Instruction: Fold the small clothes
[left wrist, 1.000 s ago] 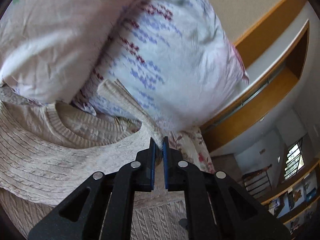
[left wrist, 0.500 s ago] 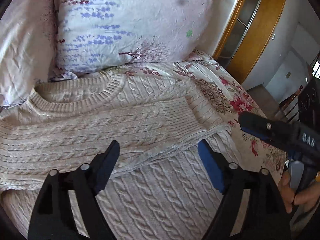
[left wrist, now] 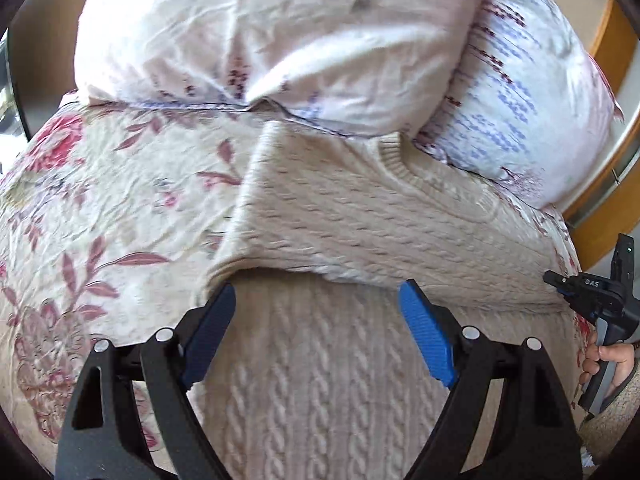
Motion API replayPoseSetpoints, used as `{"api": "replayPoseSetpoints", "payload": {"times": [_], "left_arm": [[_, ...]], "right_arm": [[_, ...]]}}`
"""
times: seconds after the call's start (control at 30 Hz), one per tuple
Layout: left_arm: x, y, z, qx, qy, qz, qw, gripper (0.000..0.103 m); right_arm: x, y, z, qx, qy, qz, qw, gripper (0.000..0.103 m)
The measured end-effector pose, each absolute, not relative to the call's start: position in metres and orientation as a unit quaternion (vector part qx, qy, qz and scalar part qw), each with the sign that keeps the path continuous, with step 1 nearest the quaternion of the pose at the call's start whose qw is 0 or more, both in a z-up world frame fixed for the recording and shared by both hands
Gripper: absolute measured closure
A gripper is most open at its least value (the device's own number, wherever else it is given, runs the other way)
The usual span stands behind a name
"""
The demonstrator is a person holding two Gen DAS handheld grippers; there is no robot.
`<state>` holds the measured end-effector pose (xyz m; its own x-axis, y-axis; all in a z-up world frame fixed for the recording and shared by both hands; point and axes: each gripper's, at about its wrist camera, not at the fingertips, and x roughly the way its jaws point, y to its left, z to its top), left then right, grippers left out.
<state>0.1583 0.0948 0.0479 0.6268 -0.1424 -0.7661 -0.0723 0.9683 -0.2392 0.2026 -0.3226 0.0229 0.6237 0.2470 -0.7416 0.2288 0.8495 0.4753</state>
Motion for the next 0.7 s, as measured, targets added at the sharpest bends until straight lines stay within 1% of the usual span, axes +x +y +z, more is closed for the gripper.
{"api": "replayPoseSetpoints", "payload": {"times": [0.07, 0.13, 0.2, 0.23, 0.27, 0.3, 0.33, 0.37, 0.4, 0.43, 0.47, 0.6, 0.67, 0.7], "left_arm": [[0.154, 0.11, 0.044, -0.125, 0.433, 0.0, 0.893, 0.02], [0.152, 0.119, 0.04, -0.111, 0.435, 0.011, 0.894, 0.021], [0.152, 0.123, 0.036, -0.094, 0.435, 0.017, 0.895, 0.021], [0.154, 0.124, 0.034, -0.089, 0.436, 0.018, 0.895, 0.024], [0.157, 0.125, 0.032, -0.086, 0.439, 0.019, 0.894, 0.028], [0.161, 0.126, 0.029, -0.081, 0.442, 0.021, 0.893, 0.032], [0.165, 0.126, 0.026, -0.076, 0.447, 0.024, 0.891, 0.04], [0.169, 0.127, 0.023, -0.075, 0.452, 0.024, 0.888, 0.05], [0.172, 0.128, 0.02, -0.075, 0.459, 0.022, 0.885, 0.056], [0.177, 0.129, 0.016, -0.073, 0.466, 0.022, 0.882, 0.065], [0.18, 0.128, 0.012, -0.067, 0.472, 0.023, 0.879, 0.07], [0.187, 0.124, 0.01, -0.033, 0.468, 0.019, 0.883, 0.077], [0.189, 0.122, 0.009, -0.02, 0.466, 0.016, 0.884, 0.087], [0.191, 0.122, 0.008, -0.018, 0.464, 0.018, 0.885, 0.088]], "right_arm": [[0.202, -0.324, 0.028, 0.273, 0.419, -0.012, 0.866, 0.095], [0.205, -0.325, 0.025, 0.28, 0.427, -0.021, 0.86, 0.095], [0.203, -0.326, 0.022, 0.296, 0.433, -0.02, 0.851, 0.092], [0.2, -0.327, 0.022, 0.308, 0.432, -0.017, 0.848, 0.083], [0.196, -0.328, 0.023, 0.317, 0.428, -0.015, 0.846, 0.064], [0.191, -0.328, 0.024, 0.324, 0.422, -0.015, 0.847, 0.056], [0.184, -0.33, 0.026, 0.329, 0.413, -0.013, 0.849, 0.051], [0.179, -0.331, 0.028, 0.333, 0.407, -0.011, 0.85, 0.051], [0.175, -0.332, 0.03, 0.336, 0.403, -0.011, 0.851, 0.051], [0.171, -0.334, 0.032, 0.339, 0.398, -0.011, 0.852, 0.051], [0.167, -0.337, 0.034, 0.341, 0.394, -0.013, 0.853, 0.051], [0.149, -0.352, 0.038, 0.352, 0.38, -0.033, 0.855, 0.051], [0.142, -0.358, 0.038, 0.357, 0.375, -0.044, 0.854, 0.051], [0.137, -0.363, 0.037, 0.36, 0.372, -0.051, 0.854, 0.051]]}}
